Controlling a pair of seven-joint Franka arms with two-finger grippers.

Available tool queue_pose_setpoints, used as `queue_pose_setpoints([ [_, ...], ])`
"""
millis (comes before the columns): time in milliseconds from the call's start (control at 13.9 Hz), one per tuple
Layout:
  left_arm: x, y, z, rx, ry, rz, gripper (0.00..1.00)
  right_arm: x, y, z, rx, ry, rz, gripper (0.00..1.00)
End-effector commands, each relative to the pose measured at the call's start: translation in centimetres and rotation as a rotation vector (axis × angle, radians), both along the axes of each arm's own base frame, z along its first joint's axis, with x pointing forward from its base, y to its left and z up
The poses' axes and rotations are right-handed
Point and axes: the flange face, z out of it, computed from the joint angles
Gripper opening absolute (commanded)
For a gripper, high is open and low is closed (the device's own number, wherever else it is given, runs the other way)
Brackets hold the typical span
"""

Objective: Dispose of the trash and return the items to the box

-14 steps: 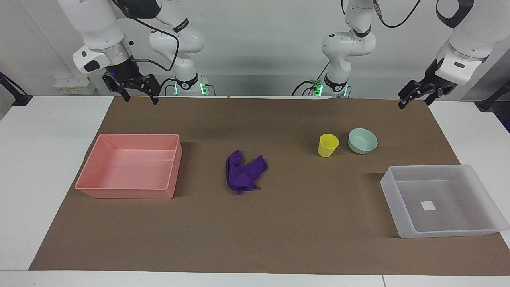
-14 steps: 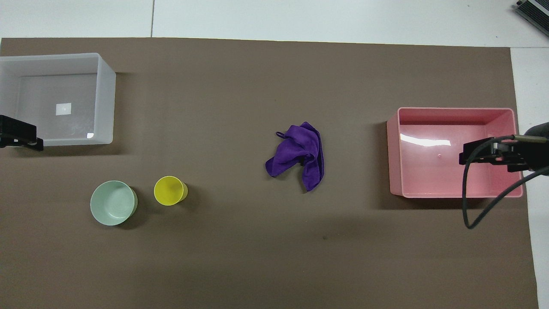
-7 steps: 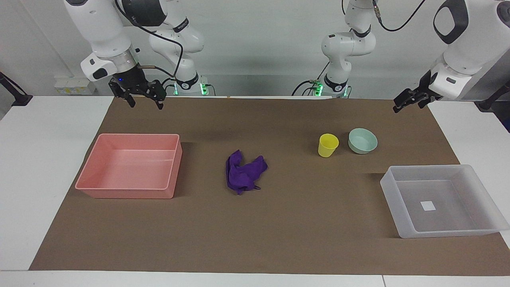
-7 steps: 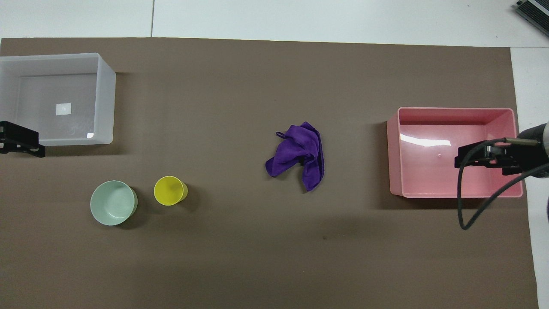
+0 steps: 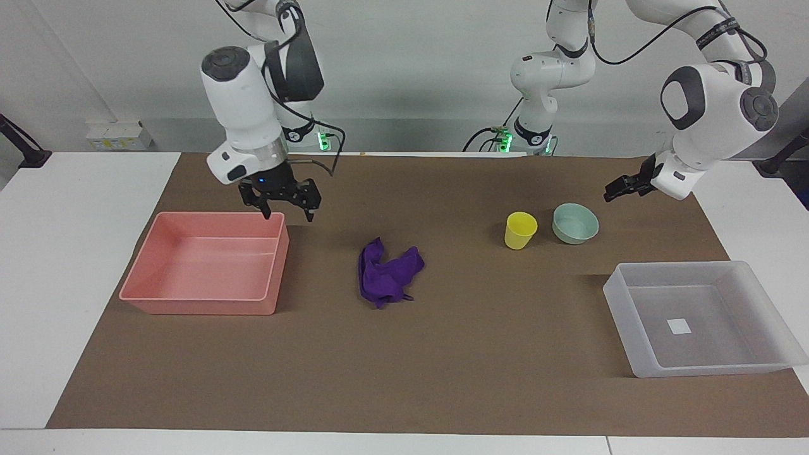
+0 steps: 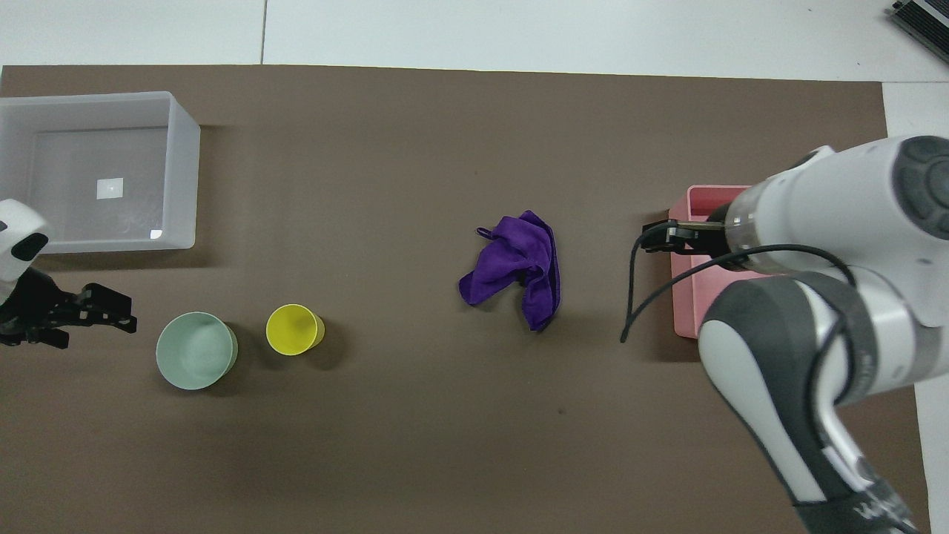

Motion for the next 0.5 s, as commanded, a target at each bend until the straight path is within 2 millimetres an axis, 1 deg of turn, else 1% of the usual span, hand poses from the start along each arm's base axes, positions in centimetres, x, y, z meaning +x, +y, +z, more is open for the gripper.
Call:
queue_pose_setpoints([
  [0,-4.3,0.5,-4.0,-0.058,-0.049,-0.009,1.0,0.7,4.2,-4.5,0.014,-0.018,-0.006,1.0],
  [72,-4.8,0.4,-5.7,-0.057,-0.059,-0.008,1.0,0.7,5.9,-6.0,0.024,-0.047,0.001,1.0],
  [144,-5.3,-0.1,-7.4,-0.053,-0.061,-0.012,1.0,1.0,6.9,-7.4,0.036,-0.08,0.003,1.0],
  [216,-5.9,-0.1,-9.0,-0.049,-0.068,-0.017,1.0,1.3,7.5,-9.0,0.046,-0.088,0.001,1.0],
  [287,-6.8,-0.2,-10.5,-0.049,-0.069,-0.026,1.0,1.2,8.8,-10.0,0.053,-0.094,0.018,1.0],
  [359,-7.0,-0.3,-11.2,-0.045,-0.077,-0.028,1.0,0.7,10.9,-11.5,0.052,-0.091,0.055,1.0],
  [431,-7.1,-0.3,-12.1,-0.046,-0.065,-0.027,1.0,0.5,11.7,-13.5,0.048,-0.084,0.075,1.0],
])
